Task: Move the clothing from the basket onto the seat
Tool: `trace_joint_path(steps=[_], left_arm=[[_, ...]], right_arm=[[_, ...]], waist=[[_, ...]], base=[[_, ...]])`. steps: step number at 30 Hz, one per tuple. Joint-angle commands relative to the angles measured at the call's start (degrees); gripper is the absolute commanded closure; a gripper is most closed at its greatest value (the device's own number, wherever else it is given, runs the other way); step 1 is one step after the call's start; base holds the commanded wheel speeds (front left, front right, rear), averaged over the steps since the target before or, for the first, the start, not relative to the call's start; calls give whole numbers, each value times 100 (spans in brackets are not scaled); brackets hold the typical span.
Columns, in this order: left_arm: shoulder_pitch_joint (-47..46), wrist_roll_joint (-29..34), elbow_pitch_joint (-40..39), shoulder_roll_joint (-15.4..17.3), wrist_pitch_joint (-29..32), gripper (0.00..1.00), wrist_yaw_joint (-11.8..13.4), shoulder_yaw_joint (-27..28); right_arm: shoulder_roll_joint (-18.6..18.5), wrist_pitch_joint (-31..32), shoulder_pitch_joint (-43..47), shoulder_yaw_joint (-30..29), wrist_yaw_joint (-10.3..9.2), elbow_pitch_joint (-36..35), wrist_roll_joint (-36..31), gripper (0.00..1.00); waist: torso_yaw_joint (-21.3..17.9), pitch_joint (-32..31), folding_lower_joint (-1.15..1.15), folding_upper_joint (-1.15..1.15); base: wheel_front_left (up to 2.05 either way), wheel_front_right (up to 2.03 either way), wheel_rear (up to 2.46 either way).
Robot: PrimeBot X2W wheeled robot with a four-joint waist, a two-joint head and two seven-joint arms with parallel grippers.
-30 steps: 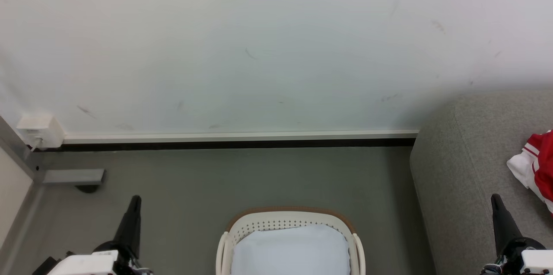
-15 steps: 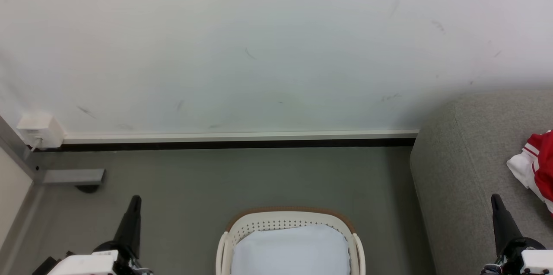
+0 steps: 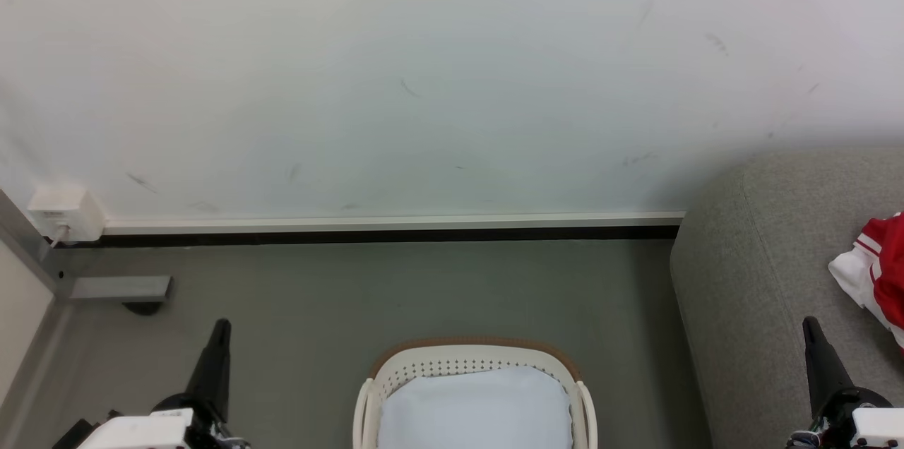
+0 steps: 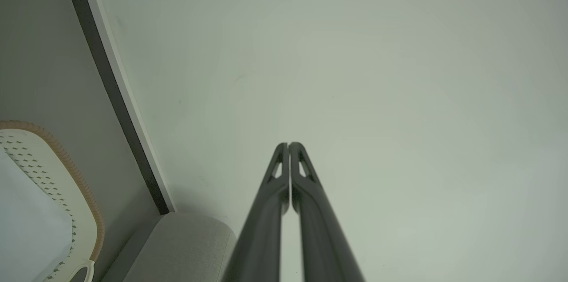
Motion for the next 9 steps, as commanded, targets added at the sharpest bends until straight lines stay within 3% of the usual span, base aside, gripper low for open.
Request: trace_joint_path(steps=[1,9], left_arm=[[-47,-80,-19,42,22,100,-23,8],[-47,-80,-19,42,22,100,-23,8]], right_arm=[[2,23,-73,-24,-10,-29,-1,100],[2,23,-72,-25,-10,-29,-2,100]], waist=[[0,0,0,0],[0,0,0,0]], base=[[0,0,0],[0,0,0]])
